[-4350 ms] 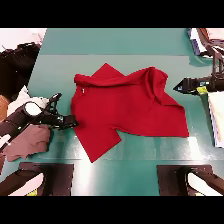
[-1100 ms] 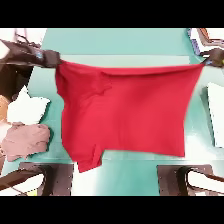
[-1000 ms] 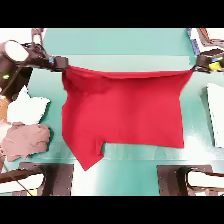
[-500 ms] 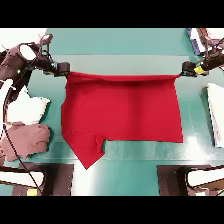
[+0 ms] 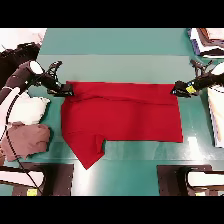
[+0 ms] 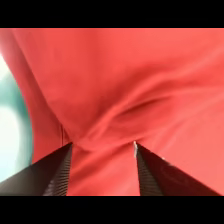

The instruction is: Fold the shirts.

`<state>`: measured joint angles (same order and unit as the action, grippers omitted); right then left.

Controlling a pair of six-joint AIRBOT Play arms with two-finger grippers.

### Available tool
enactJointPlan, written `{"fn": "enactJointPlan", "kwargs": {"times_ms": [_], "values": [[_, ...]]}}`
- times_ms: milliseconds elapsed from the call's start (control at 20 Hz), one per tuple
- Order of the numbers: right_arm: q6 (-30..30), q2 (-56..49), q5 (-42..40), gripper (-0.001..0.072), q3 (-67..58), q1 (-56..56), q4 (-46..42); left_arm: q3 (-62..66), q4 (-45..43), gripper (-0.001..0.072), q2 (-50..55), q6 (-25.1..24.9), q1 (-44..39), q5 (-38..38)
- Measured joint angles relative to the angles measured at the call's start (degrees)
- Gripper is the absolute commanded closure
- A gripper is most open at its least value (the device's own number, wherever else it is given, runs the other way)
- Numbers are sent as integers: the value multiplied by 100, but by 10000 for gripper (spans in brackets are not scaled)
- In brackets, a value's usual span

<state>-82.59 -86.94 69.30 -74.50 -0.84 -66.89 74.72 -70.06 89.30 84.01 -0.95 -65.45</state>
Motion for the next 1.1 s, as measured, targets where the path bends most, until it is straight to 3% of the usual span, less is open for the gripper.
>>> {"fn": "enactJointPlan", "kwargs": {"times_ms": [250, 700, 1100], "values": [[0, 785, 37, 324, 166, -142, 166, -675, -221, 239, -811, 177, 0, -490], [57, 1762, -79, 325, 203, -208, 249, -4166, 74, 239, -3899, 892, 2, -767], [63, 1832, -98, 325, 203, -208, 284, -5499, 1049, 240, -4520, 1027, 4, -127]]}}
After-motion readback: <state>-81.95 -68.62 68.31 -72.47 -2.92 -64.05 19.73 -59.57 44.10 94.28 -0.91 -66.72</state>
